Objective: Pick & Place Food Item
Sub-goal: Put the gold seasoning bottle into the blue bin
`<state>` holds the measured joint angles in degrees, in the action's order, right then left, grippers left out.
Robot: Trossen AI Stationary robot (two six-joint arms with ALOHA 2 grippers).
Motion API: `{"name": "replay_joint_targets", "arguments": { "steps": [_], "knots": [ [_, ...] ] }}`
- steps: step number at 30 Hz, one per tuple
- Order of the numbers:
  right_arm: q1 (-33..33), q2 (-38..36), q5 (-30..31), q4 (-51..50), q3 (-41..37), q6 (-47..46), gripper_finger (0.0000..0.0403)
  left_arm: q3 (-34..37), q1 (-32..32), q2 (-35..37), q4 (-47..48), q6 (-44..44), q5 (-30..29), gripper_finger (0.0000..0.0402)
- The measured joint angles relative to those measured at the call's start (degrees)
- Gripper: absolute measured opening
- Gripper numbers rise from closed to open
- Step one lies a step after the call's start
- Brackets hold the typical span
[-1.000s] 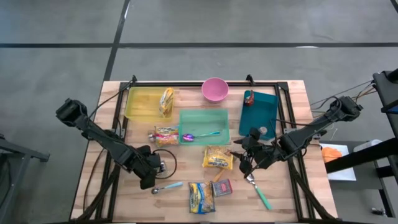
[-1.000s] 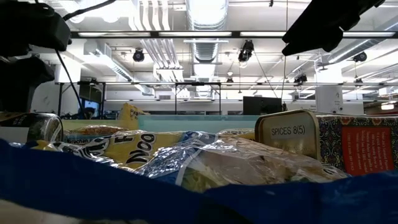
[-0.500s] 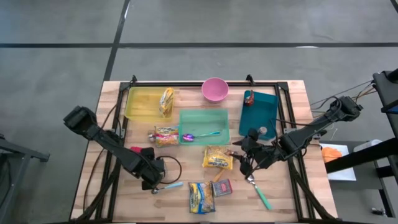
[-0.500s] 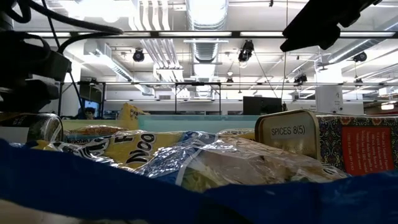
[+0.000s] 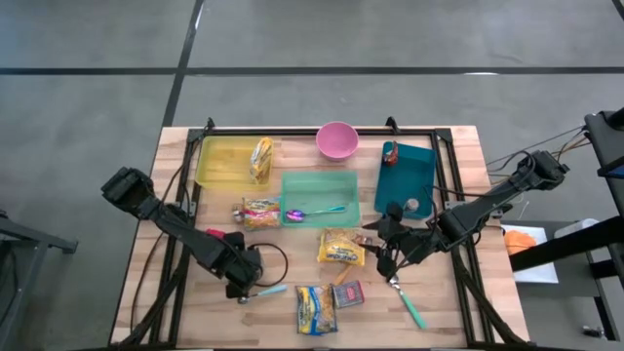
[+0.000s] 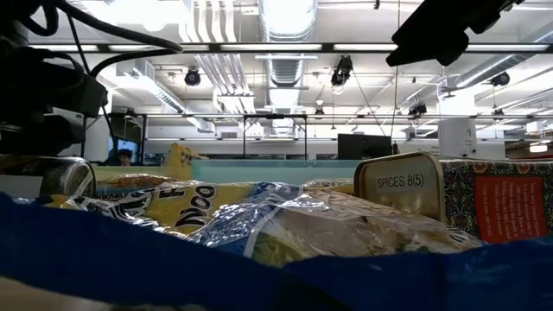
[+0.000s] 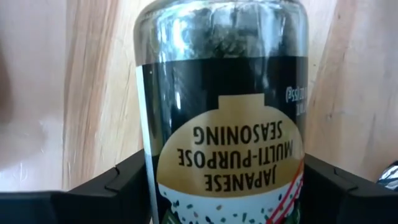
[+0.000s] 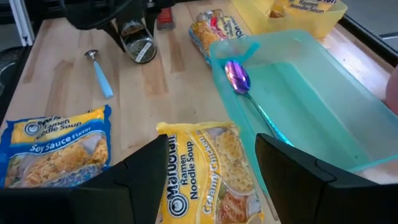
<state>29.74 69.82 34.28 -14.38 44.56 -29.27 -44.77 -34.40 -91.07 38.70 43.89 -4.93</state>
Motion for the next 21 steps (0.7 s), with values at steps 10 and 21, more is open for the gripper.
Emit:
{"name": "replay_joint_targets", "arguments": {
  "steps": [10,21],
  "knots": [
    [0.15,0.01,-0.50,0.38,0.05,11.31,0.0237,-2.25,5.10,-0.05,-3.33,4.61,7.83,0.0282],
    [1.96,4.67,0.25,1.91,5.35,33.41,0.0237,-6.09,12.18,0.11,-8.28,5.79,14.72,0.0281]
  ]
}}
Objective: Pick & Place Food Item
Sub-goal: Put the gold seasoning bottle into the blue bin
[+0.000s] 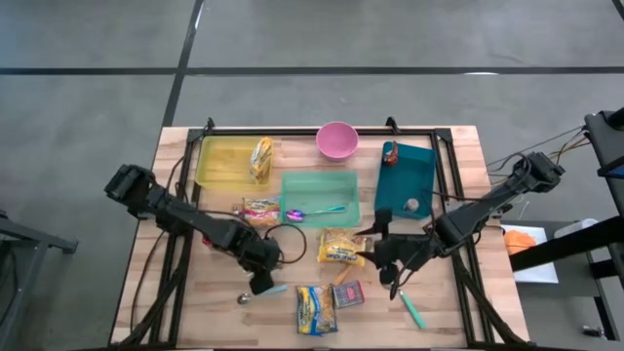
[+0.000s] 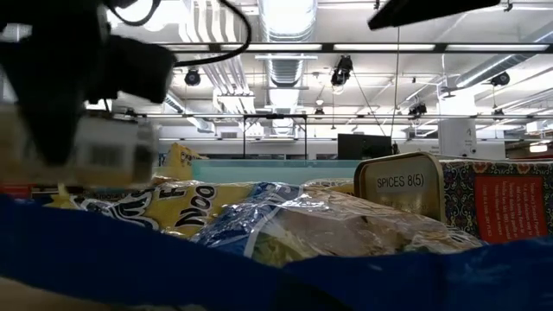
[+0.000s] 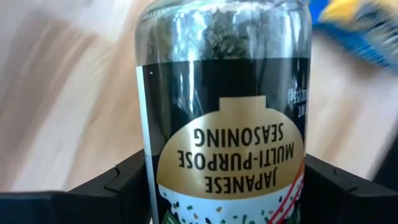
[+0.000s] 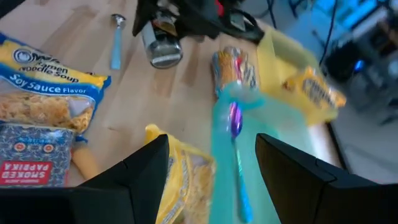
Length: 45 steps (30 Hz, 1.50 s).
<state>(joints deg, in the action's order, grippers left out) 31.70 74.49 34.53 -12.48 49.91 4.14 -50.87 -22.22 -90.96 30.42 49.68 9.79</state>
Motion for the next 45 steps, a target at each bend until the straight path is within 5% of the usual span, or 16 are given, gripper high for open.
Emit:
{"name": "replay_joint_targets", "arguments": {
  "steps": [8,16,23,45],
  "knots": [
    [4.43,10.61,12.59,-6.93,11.23,12.29,0.0237,-6.07,5.13,0.04,-2.74,-3.16,2.40,0.0281],
    [8.39,21.91,24.25,-17.80,24.49,8.26,0.0237,-12.40,10.34,0.09,-7.57,-9.63,6.91,0.0282],
    [8.81,28.74,31.96,-22.03,31.24,14.35,0.0237,-15.37,13.94,0.13,-8.49,-11.46,9.44,0.0281],
    [7.57,29.66,28.21,-20.97,34.50,19.82,0.0238,-15.57,16.49,0.13,-11.12,-13.32,13.23,0.0280]
  ]
}}
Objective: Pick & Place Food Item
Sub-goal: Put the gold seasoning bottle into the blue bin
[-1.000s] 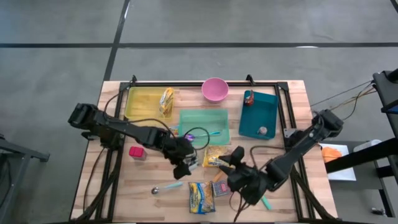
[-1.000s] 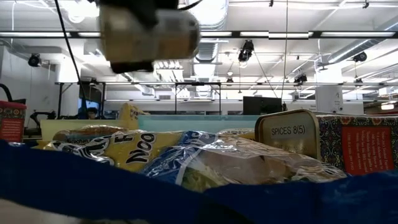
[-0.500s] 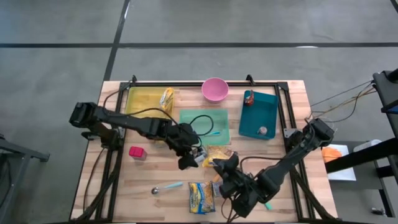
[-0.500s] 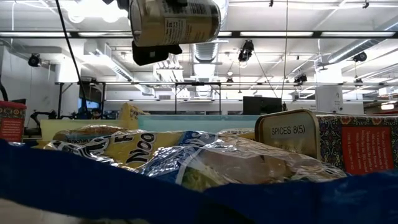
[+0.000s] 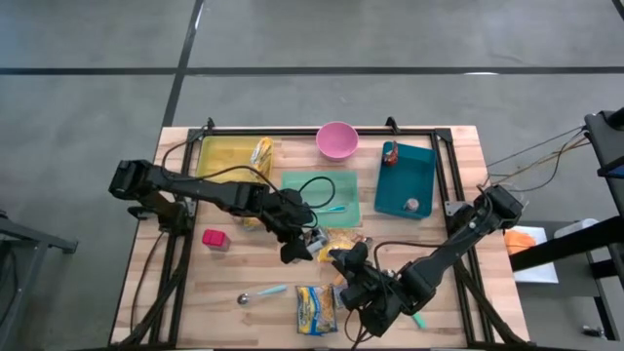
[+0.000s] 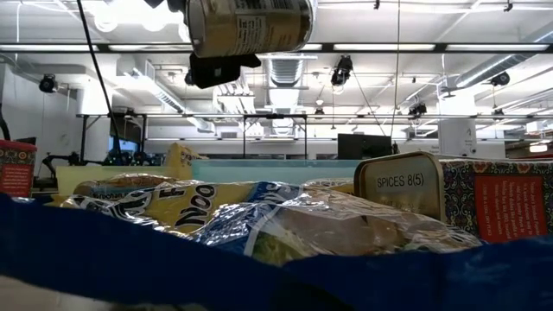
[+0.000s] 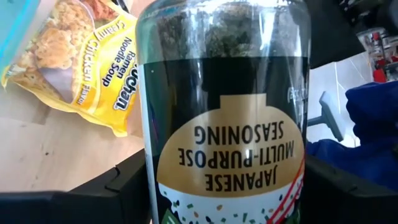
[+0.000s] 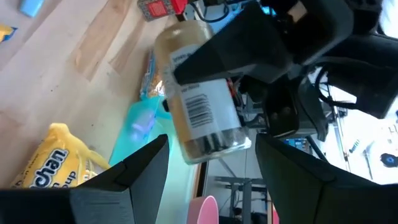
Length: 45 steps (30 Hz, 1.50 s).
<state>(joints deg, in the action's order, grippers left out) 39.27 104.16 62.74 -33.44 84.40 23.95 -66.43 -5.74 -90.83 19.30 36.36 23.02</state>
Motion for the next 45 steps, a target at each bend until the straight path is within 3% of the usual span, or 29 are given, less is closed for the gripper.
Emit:
{"name": "replay_joint_targets", "arguments": {
  "steps": [5,15,20,25,31,35,40,45],
  "knots": [
    [-0.32,0.00,-0.07,1.24,0.07,-0.11,0.0238,0.02,0.00,0.00,0.04,-0.02,0.14,0.0294],
    [-0.70,0.00,-0.13,3.41,0.33,0.59,0.0238,0.04,0.07,0.00,-0.03,-0.92,0.53,0.0280],
    [-0.65,-0.59,5.20,2.54,0.33,-22.47,0.0238,0.04,-0.36,0.00,3.61,-5.97,-3.94,0.0292],
    [-0.98,-3.92,-1.92,-1.49,-0.56,-46.21,0.0238,0.13,-1.76,0.00,8.50,-9.32,-11.35,0.0279],
    [-1.62,-5.19,-5.43,-2.15,-2.09,-57.49,0.0238,0.00,-3.82,0.00,6.98,-11.51,-11.36,0.0279],
    [-3.19,-7.34,-12.45,1.10,-3.72,-58.45,0.0238,0.02,-6.15,0.00,7.56,-13.78,-11.47,0.0289],
    [-4.74,-10.39,-23.45,14.66,-7.38,-49.72,0.0238,0.00,-8.80,0.00,7.45,-14.75,-11.07,0.0283],
    [-5.16,-11.14,-25.44,20.33,-8.10,-39.57,0.0238,0.02,-9.89,0.00,7.58,-14.07,-11.56,0.0279]
  ]
}}
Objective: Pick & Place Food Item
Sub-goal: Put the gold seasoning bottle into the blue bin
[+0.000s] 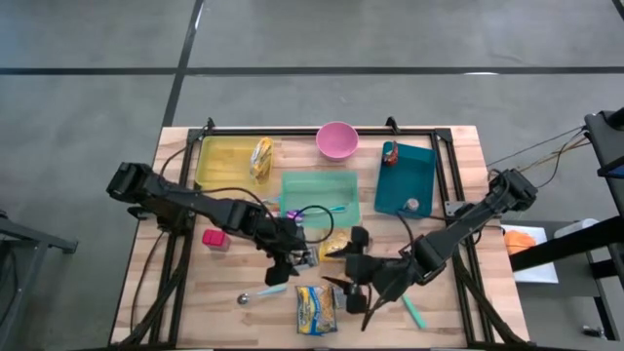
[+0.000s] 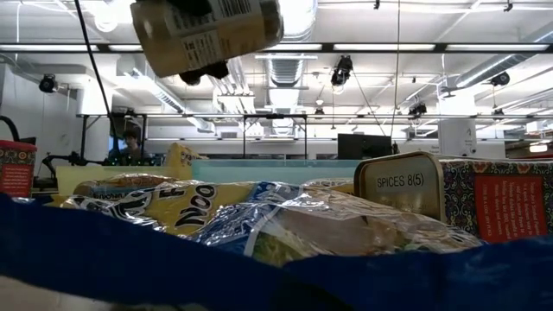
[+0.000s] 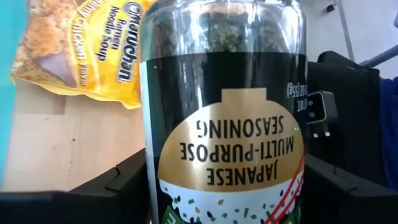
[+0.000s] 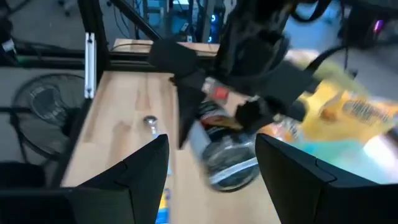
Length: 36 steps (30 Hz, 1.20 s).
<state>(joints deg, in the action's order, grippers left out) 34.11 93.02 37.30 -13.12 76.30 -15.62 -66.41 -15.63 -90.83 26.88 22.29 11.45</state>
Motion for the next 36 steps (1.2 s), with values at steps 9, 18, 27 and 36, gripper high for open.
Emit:
{"name": "replay_joint_targets", "arguments": {
  "steps": [9,18,27,36],
  "knots": [
    [0.00,-0.11,0.14,-0.30,1.56,4.39,0.0238,0.10,-1.78,-0.08,12.72,2.06,-8.32,0.0294],
    [-0.20,2.32,0.07,-0.51,-1.99,-0.09,0.0238,10.34,-3.06,-0.31,5.85,6.33,-12.73,0.0278],
    [-0.27,3.49,-0.15,-0.07,-2.34,0.53,0.0238,17.53,-3.82,-0.31,2.12,10.68,-15.05,0.0278],
    [-0.57,3.49,-0.15,0.10,-2.50,-0.30,0.0238,25.03,-5.33,-0.31,-14.12,11.01,-18.76,0.0278]
  ]
}}
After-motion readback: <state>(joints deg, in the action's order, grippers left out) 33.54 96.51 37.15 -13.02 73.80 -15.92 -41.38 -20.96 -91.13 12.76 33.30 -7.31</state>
